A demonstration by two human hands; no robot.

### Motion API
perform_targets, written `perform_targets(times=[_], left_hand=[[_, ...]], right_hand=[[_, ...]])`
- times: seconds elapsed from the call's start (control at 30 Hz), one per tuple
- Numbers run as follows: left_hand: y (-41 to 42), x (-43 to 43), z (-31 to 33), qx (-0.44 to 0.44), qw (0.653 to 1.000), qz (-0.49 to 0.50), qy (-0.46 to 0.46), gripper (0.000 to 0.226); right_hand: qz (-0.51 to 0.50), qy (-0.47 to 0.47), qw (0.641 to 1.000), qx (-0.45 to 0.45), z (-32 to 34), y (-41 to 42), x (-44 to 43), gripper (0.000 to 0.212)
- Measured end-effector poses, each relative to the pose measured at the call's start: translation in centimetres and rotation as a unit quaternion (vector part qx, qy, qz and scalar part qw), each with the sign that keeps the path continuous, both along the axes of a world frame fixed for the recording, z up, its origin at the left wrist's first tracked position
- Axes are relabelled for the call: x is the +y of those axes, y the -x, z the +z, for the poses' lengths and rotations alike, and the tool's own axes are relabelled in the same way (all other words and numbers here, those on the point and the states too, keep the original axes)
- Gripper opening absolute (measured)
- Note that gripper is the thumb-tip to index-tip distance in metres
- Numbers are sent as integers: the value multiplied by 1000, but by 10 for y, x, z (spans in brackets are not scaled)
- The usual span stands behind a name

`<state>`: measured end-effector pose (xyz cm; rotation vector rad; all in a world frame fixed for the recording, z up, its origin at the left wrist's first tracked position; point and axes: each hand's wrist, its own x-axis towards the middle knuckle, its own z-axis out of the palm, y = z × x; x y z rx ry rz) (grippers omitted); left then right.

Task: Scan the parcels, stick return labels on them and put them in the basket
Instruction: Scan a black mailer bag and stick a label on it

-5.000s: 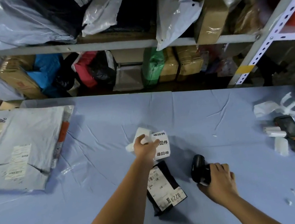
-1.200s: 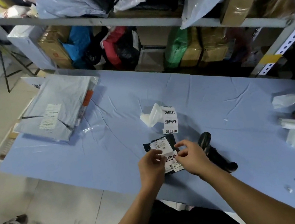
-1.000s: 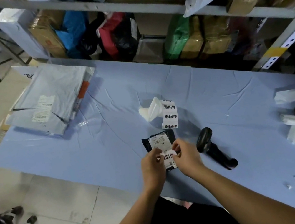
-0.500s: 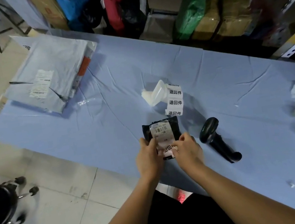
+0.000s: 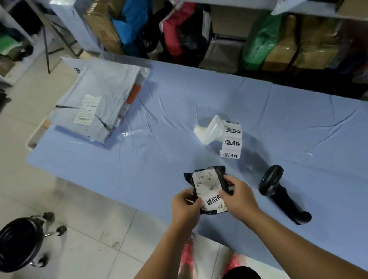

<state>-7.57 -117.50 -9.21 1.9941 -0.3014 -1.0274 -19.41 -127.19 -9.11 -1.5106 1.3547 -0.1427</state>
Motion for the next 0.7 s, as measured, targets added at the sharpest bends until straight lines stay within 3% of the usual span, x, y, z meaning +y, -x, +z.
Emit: perform_targets(times=[0.27, 0.6, 0.7], left_hand=[[-97, 90, 32, -77, 996, 14, 49, 33], [-311, 240, 66, -201, 973, 62, 97, 42], [-373, 279, 63, -206, 971, 81, 90, 29]], right_hand=[[59, -24, 996, -68, 22, -98, 69, 48], [148, 2, 982, -114, 61, -331, 205, 48], [164, -12, 980, -112, 62, -396, 238, 46]])
